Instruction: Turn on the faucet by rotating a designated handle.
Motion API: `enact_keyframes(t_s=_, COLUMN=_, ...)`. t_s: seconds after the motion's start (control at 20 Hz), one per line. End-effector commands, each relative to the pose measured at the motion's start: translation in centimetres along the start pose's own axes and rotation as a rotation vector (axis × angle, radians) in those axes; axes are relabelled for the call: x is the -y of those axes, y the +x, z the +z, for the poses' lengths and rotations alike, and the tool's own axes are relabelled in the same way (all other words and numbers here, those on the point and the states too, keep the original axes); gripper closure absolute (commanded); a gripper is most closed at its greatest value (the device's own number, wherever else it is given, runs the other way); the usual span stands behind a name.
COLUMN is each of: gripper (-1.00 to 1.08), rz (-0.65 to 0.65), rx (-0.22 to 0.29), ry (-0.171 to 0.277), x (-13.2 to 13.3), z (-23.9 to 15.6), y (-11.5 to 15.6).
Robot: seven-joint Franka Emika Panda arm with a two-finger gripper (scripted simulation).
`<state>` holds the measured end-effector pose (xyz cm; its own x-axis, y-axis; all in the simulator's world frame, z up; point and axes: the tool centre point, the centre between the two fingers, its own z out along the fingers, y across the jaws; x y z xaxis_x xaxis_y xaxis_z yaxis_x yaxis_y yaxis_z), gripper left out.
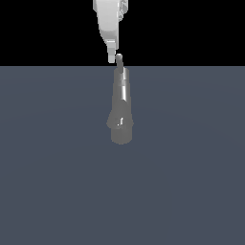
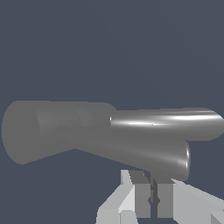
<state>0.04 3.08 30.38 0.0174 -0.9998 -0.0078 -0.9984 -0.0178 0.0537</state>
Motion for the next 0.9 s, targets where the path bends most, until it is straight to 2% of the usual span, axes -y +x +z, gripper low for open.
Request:
enact_keyframes(t_s=0.0, gripper=1.08, rz=0.024, rx=-0.003, ry=-0.005, x=-0.2, z=0.2, y=3.3)
enact_keyframes(t_s=0.25, gripper=1.08, rz=0.027, rx=-0.003, ry=-0.007, x=-0.4, z=0.2, y=6.8)
enact_keyframes(t_s=0.3, gripper=1.08, rz=0.027, rx=-0.003, ry=-0.007, x=-0.4, z=0.2, y=6.8)
enact_keyframes(t_s=0.35, gripper=1.08, rz=-0.013, rx=0.003, ry=-0.002, x=-0.1, z=0.0, y=3.8)
enact_keyframes(t_s=0.85, gripper=1.08, rz=-0.001, rx=0.001, ry=-0.004, x=1.6, z=0.8, y=6.8)
